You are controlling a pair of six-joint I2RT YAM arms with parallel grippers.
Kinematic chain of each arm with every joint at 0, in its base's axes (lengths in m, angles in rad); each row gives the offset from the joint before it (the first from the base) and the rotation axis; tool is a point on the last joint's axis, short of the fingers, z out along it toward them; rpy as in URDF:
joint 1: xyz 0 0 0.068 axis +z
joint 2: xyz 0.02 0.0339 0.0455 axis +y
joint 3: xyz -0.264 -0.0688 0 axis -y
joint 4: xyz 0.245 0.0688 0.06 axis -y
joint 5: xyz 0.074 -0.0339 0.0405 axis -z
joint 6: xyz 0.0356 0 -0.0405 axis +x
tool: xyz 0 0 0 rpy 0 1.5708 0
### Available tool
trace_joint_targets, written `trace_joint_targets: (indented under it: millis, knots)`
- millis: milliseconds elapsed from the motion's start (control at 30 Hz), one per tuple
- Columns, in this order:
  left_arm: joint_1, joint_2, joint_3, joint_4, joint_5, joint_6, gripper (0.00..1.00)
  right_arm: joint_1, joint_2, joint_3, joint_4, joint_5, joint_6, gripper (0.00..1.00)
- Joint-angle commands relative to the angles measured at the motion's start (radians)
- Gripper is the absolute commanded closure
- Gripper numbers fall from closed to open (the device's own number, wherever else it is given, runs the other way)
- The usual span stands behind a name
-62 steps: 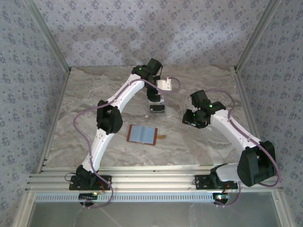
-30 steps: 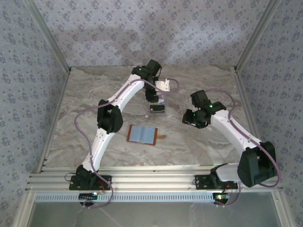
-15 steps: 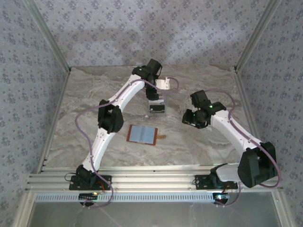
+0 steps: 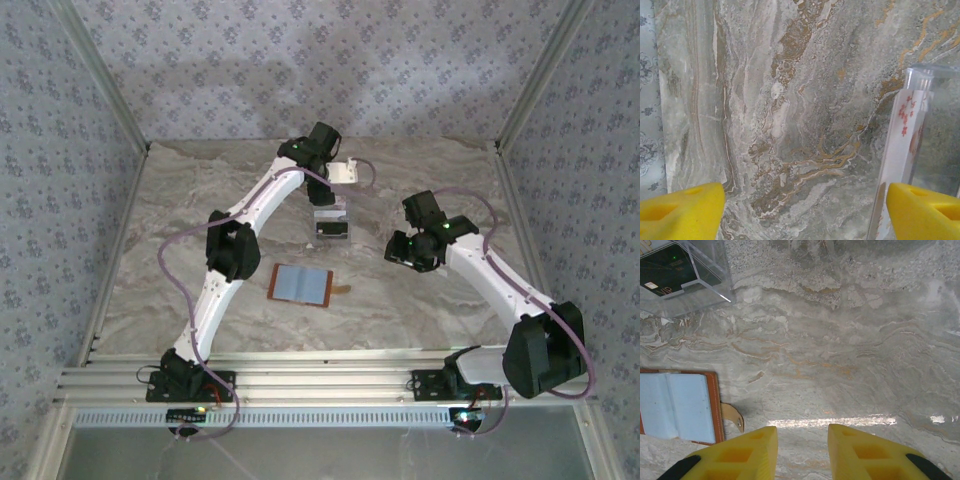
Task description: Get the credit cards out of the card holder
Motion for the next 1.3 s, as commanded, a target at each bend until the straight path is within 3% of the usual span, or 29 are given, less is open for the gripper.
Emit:
trace_joint_targets:
  millis: [0,167,300,533,767,800,1033,1133,1267]
  knots:
    - [0.008,-0.044,0.039,0.011,0.025,-0.052,0.17,-0.008,-0.017,-0.016,-0.02,0.025,-0.002,0.66]
    - [0.028,-0.125,0.002,0.028,0.104,-0.169,0.18,-0.059,0.015,-0.012,0.039,0.039,-0.104,0.64]
    - [0.059,-0.244,-0.173,0.146,0.067,-0.303,0.19,-0.122,0.057,-0.009,0.104,0.075,-0.21,0.5]
    - [0.14,-0.538,-0.743,0.516,-0.034,-0.526,0.16,-0.206,0.121,-0.015,0.253,0.21,-0.354,0.01]
    - [0.31,-0.816,-1.245,0.777,-0.125,-0.774,0.1,-0.286,0.173,-0.083,0.51,0.328,-0.474,0.0]
    - [0.346,-0.851,-1.314,0.806,-0.135,-0.809,0.0,-0.292,0.175,-0.104,0.557,0.342,-0.493,0.0]
    - [0.532,-1.025,-1.704,1.066,-0.164,-0.936,0.0,-0.344,0.214,-0.248,0.927,0.332,-0.595,0.0]
    - [0.57,-1.054,-1.818,1.197,-0.159,-0.957,0.0,-0.36,0.216,-0.337,1.109,0.288,-0.625,0.0]
    - [0.619,-1.062,-1.952,1.415,-0.048,-1.008,0.0,-0.38,0.215,-0.435,1.274,0.237,-0.623,0.0]
